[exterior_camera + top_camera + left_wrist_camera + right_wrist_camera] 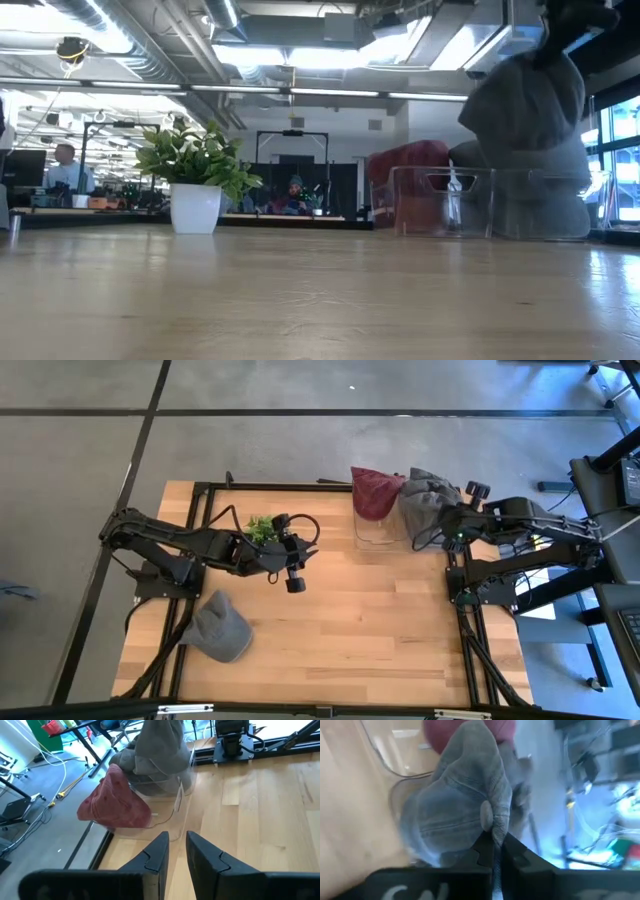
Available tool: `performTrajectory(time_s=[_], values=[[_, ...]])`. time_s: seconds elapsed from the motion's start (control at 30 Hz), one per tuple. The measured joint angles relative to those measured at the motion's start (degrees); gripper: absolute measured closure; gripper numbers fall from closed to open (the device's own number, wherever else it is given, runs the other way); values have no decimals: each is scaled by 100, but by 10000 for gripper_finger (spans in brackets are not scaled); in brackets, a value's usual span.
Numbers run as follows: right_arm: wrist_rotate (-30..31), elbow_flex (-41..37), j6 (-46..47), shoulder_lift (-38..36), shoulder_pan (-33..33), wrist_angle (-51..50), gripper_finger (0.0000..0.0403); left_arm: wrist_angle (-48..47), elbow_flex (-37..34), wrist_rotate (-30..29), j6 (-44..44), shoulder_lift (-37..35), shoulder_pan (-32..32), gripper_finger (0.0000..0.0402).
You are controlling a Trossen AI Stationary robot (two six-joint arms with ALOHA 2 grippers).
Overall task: Pick & Place hat
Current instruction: Put the gray cap into the right transparent bin
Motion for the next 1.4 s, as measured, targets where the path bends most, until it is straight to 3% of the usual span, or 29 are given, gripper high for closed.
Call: performTrajectory(time_s=[0.17,0.53,0.67,0.77,0.97,1.2,1.4], values=[[-115,-560,1005,-199,0,5,397,0,0,-2,0,0,0,339],[-391,-2065,2234,-327,0,126,397,0,0,-11,42,2,0,340],[-518,-2158,2329,-300,2,215,397,0,0,-13,43,2,0,342],[-228,-2093,2596,-317,0,219,394,0,0,-13,44,4,0,341],[11,-2011,2682,-317,2,207,355,0,0,-13,-7,4,0,343],[-195,-2009,2518,-313,0,199,322,-42,0,-13,-153,4,-7,343],[-233,-1989,2662,-313,2,168,252,-451,0,-118,-669,4,-4,337]])
